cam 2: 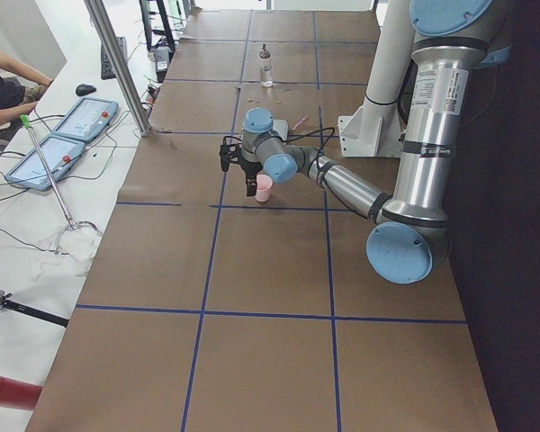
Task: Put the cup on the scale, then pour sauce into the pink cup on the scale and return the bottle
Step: 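Grasp the pink paper cup with the left gripper and lift it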
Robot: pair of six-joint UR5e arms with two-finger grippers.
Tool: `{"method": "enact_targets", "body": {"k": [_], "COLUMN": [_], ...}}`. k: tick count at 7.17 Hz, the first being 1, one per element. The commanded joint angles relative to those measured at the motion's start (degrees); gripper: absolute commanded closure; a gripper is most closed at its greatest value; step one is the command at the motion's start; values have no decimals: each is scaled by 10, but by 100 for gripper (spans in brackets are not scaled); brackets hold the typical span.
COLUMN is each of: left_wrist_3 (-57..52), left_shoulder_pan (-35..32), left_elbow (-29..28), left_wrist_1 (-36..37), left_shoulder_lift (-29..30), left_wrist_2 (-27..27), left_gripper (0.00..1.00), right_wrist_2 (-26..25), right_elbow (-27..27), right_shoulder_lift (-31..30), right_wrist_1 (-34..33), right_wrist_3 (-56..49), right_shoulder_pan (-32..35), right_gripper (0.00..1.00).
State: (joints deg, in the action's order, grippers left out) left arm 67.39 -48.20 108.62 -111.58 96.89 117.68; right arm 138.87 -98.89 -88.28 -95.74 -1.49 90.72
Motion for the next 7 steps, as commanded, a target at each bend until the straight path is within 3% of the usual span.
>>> {"method": "enact_targets", "body": {"k": [1,7], "left_wrist_3": [21,18], "left_shoulder_pan": [48,65], "left_elbow": [-6,-35], "left_wrist_1": [0,0], "left_shoulder_lift": [0,3], "left_wrist_2": [-22,-23], "left_gripper": [0,4], "right_wrist_2": [-1,-1], "right_elbow": [0,-1], "right_shoulder_lift": [1,2], "right_wrist_1": [0,1], "right_wrist_3": [-1,0], "right_shoulder_pan": [1,0], "right_gripper": [0,0]}}
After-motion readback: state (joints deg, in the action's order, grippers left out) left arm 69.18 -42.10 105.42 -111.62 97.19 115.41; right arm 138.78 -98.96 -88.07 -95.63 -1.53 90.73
